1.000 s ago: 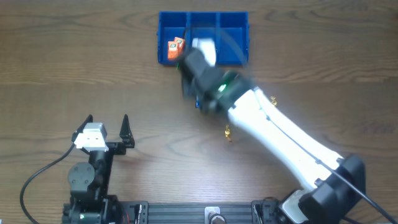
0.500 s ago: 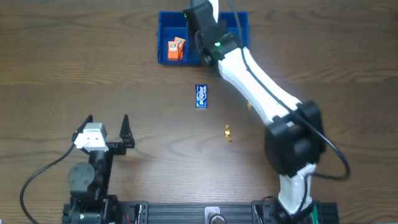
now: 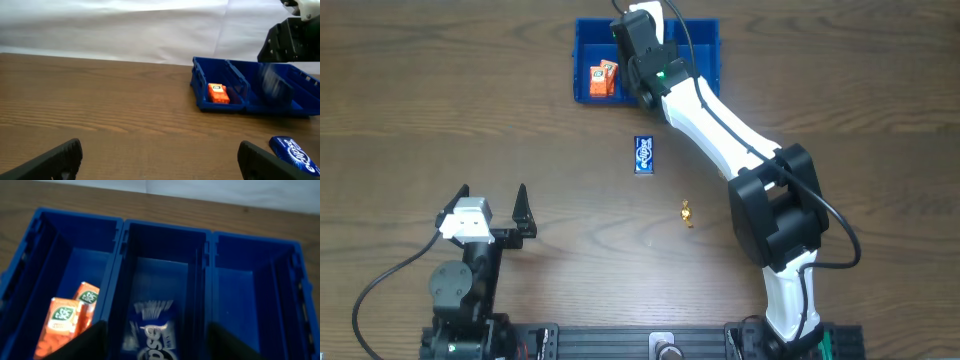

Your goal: Sort Candies Into Trays

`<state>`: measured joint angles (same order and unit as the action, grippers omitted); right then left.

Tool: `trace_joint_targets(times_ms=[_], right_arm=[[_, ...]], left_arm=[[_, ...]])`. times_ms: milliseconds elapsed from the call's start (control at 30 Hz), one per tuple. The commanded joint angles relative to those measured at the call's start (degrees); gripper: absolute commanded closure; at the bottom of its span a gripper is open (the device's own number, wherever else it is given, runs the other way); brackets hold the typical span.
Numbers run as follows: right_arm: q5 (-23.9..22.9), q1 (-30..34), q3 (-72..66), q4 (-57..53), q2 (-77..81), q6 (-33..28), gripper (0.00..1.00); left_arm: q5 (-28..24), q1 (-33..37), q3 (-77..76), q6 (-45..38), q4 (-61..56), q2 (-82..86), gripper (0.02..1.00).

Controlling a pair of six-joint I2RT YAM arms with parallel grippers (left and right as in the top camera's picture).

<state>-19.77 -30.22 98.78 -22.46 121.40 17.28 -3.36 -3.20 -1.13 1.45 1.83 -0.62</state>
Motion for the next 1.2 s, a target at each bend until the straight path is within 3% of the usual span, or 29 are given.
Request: trace_joint_targets(times_ms=[33, 267, 533, 700, 967, 1200], right_arm=[[1.5, 0.7, 0.6, 0.6, -0.5, 0.2, 0.198], [4.5, 0.6, 0.7, -5.0, -5.1, 2.2, 0.115], [7.5, -3.3, -2.5, -25.0, -11.6, 11.5, 0.102], [11.0, -4.9, -11.9, -21.0, -9.9, 14.7, 0.102], [10.8, -6.8, -15.1, -17.6, -3.9, 16.0, 0.106], [10.9, -6.7, -15.1, -15.8, -1.4, 16.2, 0.196]], left_arm=[[-0.6, 0.2, 0.8, -0.2, 2.5, 0.4, 0.020], [-0.6, 0.2, 0.8, -0.2, 2.5, 0.4, 0.023], [-0.6, 0.2, 0.8, -0.2, 2.5, 0.4, 0.020], [-0.6, 0.2, 0.8, -0.2, 2.5, 0.4, 0.020], [-0.6, 0.2, 0.8, -0.2, 2.5, 0.4, 0.020], [-0.6, 0.2, 0.8, -0.2, 2.5, 0.4, 0.020]])
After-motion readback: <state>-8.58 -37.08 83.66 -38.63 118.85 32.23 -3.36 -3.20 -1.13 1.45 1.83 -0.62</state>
